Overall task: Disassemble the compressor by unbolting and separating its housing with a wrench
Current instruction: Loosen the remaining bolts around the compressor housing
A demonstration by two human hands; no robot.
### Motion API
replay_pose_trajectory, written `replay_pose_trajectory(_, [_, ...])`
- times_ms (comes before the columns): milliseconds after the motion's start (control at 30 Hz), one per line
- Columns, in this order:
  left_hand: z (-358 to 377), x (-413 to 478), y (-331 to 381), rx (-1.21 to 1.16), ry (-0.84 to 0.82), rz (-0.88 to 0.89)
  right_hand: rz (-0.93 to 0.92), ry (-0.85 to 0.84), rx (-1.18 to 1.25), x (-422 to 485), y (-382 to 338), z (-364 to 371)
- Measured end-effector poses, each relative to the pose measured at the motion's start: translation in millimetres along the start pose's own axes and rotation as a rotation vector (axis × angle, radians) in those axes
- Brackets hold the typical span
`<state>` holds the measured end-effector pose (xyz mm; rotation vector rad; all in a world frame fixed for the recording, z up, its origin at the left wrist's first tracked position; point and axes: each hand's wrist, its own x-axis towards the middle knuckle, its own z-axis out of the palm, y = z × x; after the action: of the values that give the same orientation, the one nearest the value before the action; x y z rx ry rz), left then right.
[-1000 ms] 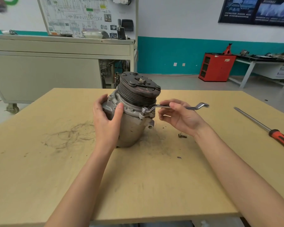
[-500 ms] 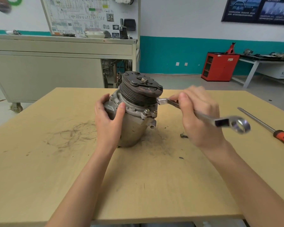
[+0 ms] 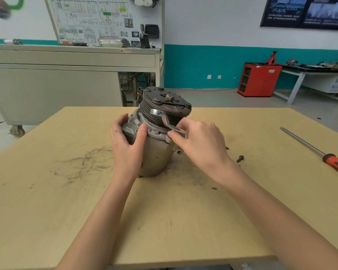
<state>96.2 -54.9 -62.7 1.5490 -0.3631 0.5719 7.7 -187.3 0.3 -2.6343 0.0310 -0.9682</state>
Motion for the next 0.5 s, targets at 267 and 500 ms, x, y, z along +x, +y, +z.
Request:
replay_pose_trajectory(267, [0, 1, -2, 0.004, -0.003, -0.008, 0.266, 0.020, 0.095, 12, 71, -27])
replay_pose_trajectory(500, [0, 0, 0, -0.003, 0.004, -0.012, 0.757, -0.240, -0.140, -10, 173, 0])
